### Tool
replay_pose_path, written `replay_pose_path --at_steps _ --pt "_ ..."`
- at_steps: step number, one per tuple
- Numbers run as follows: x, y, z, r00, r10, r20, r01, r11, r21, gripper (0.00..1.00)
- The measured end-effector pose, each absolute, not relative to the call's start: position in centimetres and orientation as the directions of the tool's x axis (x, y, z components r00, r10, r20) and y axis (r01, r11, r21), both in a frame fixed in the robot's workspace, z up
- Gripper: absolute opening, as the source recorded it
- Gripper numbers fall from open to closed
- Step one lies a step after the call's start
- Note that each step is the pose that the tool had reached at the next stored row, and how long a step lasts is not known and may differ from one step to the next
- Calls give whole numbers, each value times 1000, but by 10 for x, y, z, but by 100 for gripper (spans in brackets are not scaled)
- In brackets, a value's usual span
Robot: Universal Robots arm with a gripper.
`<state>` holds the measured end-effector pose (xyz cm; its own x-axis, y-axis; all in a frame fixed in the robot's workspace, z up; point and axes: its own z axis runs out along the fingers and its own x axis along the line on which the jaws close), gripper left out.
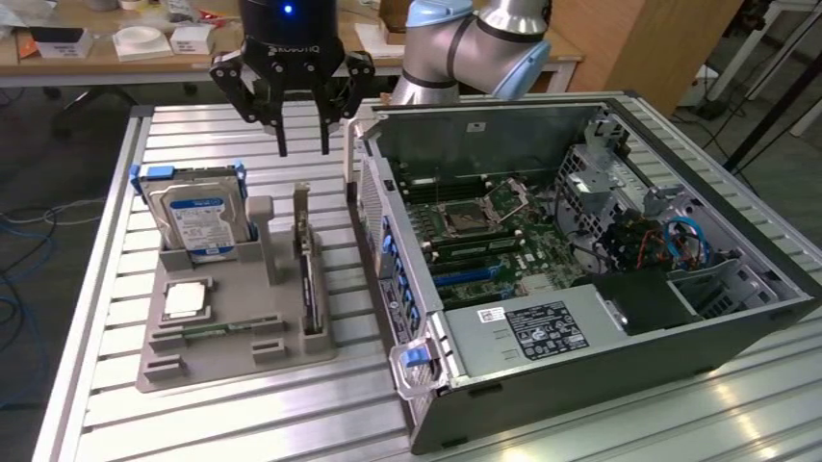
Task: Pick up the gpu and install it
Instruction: 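Reach for the gpu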
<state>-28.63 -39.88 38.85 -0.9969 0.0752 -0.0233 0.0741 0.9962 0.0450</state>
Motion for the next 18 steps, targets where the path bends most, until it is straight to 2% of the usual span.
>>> replay_pose_path --at_steps 18 --pt "-288 -407 365 -997 75 -24 74 997 37 47"
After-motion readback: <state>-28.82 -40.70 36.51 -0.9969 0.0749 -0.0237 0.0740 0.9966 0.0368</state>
